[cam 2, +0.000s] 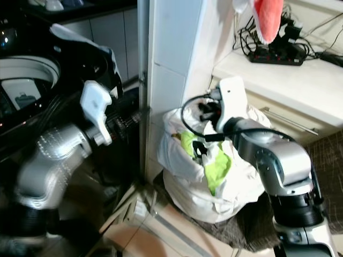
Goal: Clothes washing
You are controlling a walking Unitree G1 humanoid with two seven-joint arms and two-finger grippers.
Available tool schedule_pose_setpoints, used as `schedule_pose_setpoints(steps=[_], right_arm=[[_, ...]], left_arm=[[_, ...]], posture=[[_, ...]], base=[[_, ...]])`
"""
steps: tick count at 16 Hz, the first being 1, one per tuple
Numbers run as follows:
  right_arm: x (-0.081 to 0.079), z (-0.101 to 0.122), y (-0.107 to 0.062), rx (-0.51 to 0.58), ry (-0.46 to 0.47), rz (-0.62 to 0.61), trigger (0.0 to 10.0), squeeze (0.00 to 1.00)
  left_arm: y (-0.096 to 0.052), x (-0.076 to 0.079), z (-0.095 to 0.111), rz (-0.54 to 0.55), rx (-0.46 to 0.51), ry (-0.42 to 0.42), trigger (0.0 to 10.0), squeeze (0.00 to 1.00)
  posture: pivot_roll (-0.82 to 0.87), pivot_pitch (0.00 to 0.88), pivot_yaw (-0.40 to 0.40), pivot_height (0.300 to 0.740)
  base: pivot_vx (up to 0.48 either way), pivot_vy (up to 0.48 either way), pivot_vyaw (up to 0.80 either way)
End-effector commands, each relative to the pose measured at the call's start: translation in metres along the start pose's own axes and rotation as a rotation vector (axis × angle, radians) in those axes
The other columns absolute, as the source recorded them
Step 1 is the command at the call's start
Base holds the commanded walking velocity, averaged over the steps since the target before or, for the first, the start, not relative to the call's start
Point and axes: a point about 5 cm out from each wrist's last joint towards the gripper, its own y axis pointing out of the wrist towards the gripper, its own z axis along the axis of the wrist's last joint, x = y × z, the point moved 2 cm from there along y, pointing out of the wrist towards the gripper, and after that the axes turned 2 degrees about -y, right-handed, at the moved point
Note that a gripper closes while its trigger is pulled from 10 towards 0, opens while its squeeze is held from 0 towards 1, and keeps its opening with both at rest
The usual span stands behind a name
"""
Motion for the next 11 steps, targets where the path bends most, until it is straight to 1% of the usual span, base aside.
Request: schedule_pose_setpoints(steps=[1,3,4,5,7,8,9,11], right_arm=[[0.011,-0.009,-0.001,-0.019,-0.026,-0.058,10.0,0.0],[0.013,-0.023,-0.001,-0.056,-0.062,-0.049,10.0,0.0],[0.014,-0.026,-0.002,-0.066,-0.069,-0.047,10.0,0.0],[0.018,-0.036,-0.001,-0.095,-0.084,-0.05,10.0,1.0],[0.025,-0.05,0.006,-0.14,-0.114,-0.058,10.0,1.0],[0.026,-0.052,0.008,-0.146,-0.12,-0.062,10.0,1.0],[0.035,-0.061,0.014,-0.178,-0.141,-0.089,10.0,1.0],[0.041,-0.066,0.016,-0.2,-0.16,-0.112,10.0,1.0]], left_arm=[[-0.004,0.002,-0.012,-0.007,-0.03,0.049,10.0,0.0],[-0.014,0.005,-0.038,0.009,-0.111,0.121,10.0,0.0],[-0.016,0.006,-0.043,0.016,-0.123,0.131,10.0,0.0],[-0.021,0.01,-0.048,-0.004,-0.121,0.108,10.0,0.0],[-0.023,0.011,-0.046,-0.013,-0.086,0.02,10.0,0.0],[-0.023,0.011,-0.046,-0.017,-0.086,0.013,10.0,0.0],[-0.023,0.015,-0.05,-0.042,-0.098,0.027,10.0,0.0],[-0.023,0.016,-0.051,-0.056,-0.102,0.035,10.0,0.0]], posture=[[0.03,0.0,-0.042,0.74],[0.03,0.0,-0.042,0.74],[0.03,0.0,-0.042,0.74],[0.03,0.0,-0.053,0.74],[0.02,0.0,-0.053,0.74],[0.02,0.0,-0.048,0.74],[0.02,0.0,-0.042,0.74],[0.02,0.0,-0.042,0.74]], base=[[0.0,0.0,0.0],[0.0,0.0,0.0],[0.0,0.0,0.0],[0.0,0.0,0.0],[0.0,0.0,0.0],[0.0,0.0,0.0],[0.0,0.0,0.0],[0.0,0.0,0.0]])
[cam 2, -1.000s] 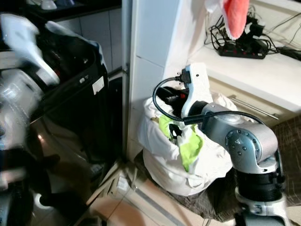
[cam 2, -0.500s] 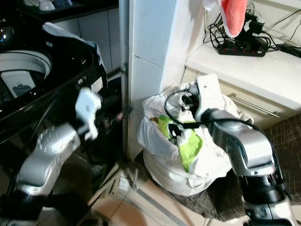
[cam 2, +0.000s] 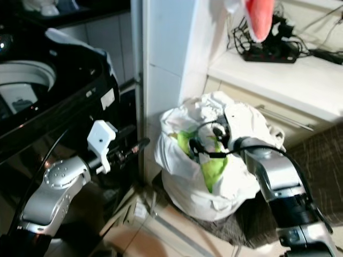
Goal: Clothes washing
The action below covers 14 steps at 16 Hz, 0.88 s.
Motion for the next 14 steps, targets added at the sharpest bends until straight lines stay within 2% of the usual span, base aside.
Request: schedule_pose_setpoints(steps=[1,3,5,7,10,11,12,13,14], right_arm=[[0.007,0.006,0.001,0.022,-0.038,-0.028,10.0,1.0],[0.019,0.017,0.005,0.108,-0.041,-0.09,10.0,1.0],[0.038,0.038,0.009,0.235,-0.014,-0.15,10.0,1.0],[0.053,0.048,0.016,0.264,0.001,-0.182,10.0,1.0],[0.052,0.051,0.025,0.255,-0.03,-0.143,10.0,1.0],[0.036,0.044,0.036,0.198,-0.025,0.014,10.0,1.0],[0.035,0.035,0.041,0.134,-0.065,0.0,10.0,1.0],[0.039,0.03,0.043,0.098,-0.073,-0.037,10.0,0.76],[0.04,0.024,0.045,0.073,-0.073,-0.053,10.0,0.0]], left_arm=[[0.002,0.004,0.002,-0.028,0.008,0.008,10.0,0.0],[0.001,0.004,0.005,-0.046,0.012,-0.003,10.0,0.0],[0.001,0.006,0.006,-0.065,0.013,-0.004,10.0,0.0],[0.003,0.006,0.007,-0.074,0.014,-0.002,10.0,0.0],[0.003,0.006,0.007,-0.087,0.008,0.003,10.0,0.0],[0.002,0.008,0.009,-0.111,0.003,0.008,10.0,0.0],[0.001,0.009,0.01,-0.126,-0.001,0.003,10.0,0.0],[0.0,0.01,0.011,-0.138,-0.002,-0.003,10.0,0.0],[-0.001,0.011,0.012,-0.144,0.002,-0.006,10.0,0.0]], posture=[[0.03,0.0,-0.046,0.74],[0.03,0.0,-0.043,0.74],[0.03,0.0,-0.039,0.74],[0.03,0.0,-0.035,0.74],[0.03,0.0,-0.032,0.74],[0.03,0.0,-0.033,0.74],[0.04,0.0,-0.039,0.74],[0.05,0.0,-0.042,0.74],[0.05,0.0,-0.043,0.74]], base=[[0.0,0.0,0.0],[0.0,0.0,0.0],[0.0,0.0,0.0],[0.0,0.0,0.0],[0.0,0.0,0.0],[0.0,0.0,0.0],[0.0,0.0,0.0],[0.0,0.0,0.0],[0.0,0.0,0.0]])
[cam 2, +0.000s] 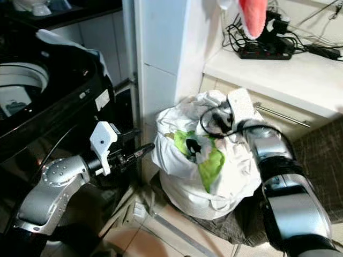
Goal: Clothes washing
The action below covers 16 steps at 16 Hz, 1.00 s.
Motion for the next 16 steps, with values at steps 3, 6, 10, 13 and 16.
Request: schedule_pose_setpoints(steps=[3,6,10,13,16], right_arm=[[0.002,-0.003,0.002,0.003,0.023,0.006,10.0,0.0],[-0.002,-0.006,0.003,0.029,0.081,0.029,0.0,0.0],[-0.003,-0.006,0.003,0.068,0.151,0.023,0.0,0.0],[-0.002,-0.005,0.003,0.08,0.139,0.012,0.0,0.0],[-0.002,-0.005,0.003,0.088,0.141,0.008,0.0,0.0]], left_arm=[[0.001,0.003,0.006,-0.026,0.011,0.003,10.0,0.0],[-0.001,0.005,0.006,-0.039,0.0,0.008,10.0,0.0],[0.0,0.003,0.008,-0.012,0.012,0.008,10.0,0.0],[0.001,0.005,0.007,-0.016,0.007,0.003,10.0,0.0],[0.001,0.004,0.008,-0.012,0.012,-0.006,10.0,0.0]], posture=[[0.06,0.0,-0.042,0.74],[0.07,0.0,-0.038,0.74],[0.07,0.0,-0.052,0.74],[0.07,0.0,-0.053,0.74],[0.07,0.0,-0.052,0.74]], base=[[0.0,0.0,0.0],[0.0,0.0,0.0],[0.0,0.0,0.0],[0.0,0.0,0.0],[0.0,0.0,0.0]])
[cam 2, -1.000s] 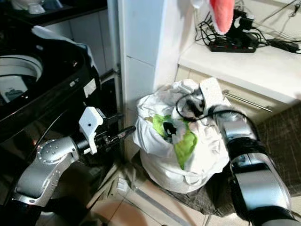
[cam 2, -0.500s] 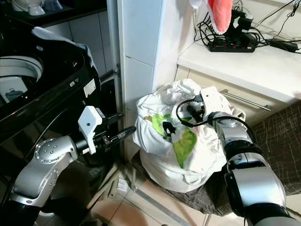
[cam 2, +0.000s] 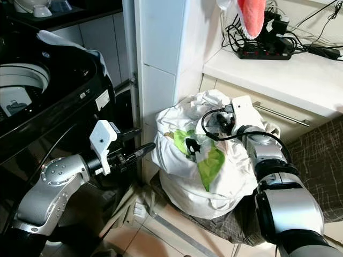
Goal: Clothes washing
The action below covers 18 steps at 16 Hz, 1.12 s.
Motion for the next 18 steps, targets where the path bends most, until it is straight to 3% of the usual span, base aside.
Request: schedule_pose_setpoints(steps=[1,9,14,15,18], right_arm=[[0.001,0.004,0.001,0.018,-0.003,-0.007,0.0,0.0],[0.003,0.005,-0.001,0.036,0.0,-0.003,0.0,0.0],[0.016,0.036,-0.006,0.208,0.156,-0.011,0.0,0.0],[0.019,0.059,-0.013,0.298,0.174,0.035,0.0,0.0],[0.017,0.091,-0.032,0.408,0.23,0.175,0.0,0.0]], left_arm=[[0.001,0.002,0.004,-0.01,0.007,0.004,10.0,0.0],[0.002,0.001,0.002,-0.002,0.0,0.009,10.0,0.0],[0.003,-0.013,0.011,0.128,0.046,0.05,10.0,0.0],[0.002,-0.019,0.02,0.149,0.075,0.066,10.0,0.0],[0.004,-0.024,0.04,0.165,0.153,0.09,10.0,0.0]], posture=[[0.07,0.0,-0.049,0.74],[0.06,0.0,-0.046,0.74],[0.06,0.0,-0.066,0.74],[0.05,0.0,-0.061,0.74],[0.04,0.0,-0.054,0.74]], base=[[0.0,0.0,0.0],[0.0,0.0,0.0],[0.0,0.0,0.0],[0.0,0.0,0.0],[0.0,0.0,0.0]])
